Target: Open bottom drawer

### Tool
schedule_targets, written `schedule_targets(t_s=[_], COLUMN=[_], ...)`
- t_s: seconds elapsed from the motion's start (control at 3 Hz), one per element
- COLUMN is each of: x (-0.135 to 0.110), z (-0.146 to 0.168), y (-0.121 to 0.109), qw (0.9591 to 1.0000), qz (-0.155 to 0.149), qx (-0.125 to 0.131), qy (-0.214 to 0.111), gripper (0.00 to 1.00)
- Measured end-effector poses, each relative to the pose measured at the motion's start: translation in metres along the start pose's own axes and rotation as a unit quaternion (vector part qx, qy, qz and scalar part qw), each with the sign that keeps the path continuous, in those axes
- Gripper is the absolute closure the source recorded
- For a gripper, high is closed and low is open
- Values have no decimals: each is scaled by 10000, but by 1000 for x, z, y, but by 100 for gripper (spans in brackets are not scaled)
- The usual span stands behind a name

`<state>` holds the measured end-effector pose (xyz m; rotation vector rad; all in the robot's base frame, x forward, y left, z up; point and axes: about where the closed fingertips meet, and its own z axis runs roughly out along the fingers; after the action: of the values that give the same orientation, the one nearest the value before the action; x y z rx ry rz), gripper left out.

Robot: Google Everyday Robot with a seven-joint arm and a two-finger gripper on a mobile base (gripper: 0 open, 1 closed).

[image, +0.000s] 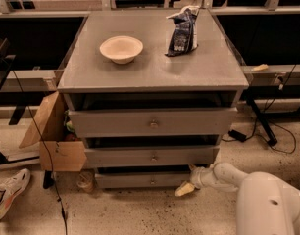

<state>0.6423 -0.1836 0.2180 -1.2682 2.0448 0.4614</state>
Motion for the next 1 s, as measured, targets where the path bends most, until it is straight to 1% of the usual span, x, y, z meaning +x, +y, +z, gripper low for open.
schedule_targets(t_s=[0.33,0.67,1.0], x=[15,21,19], z=[16,22,20], y=[-6,-8,-8], qw=[9994,9987,9987], qz=[247,334,334], qx=[-178,-282,-282], qy=[190,262,261], gripper=[0,19,42])
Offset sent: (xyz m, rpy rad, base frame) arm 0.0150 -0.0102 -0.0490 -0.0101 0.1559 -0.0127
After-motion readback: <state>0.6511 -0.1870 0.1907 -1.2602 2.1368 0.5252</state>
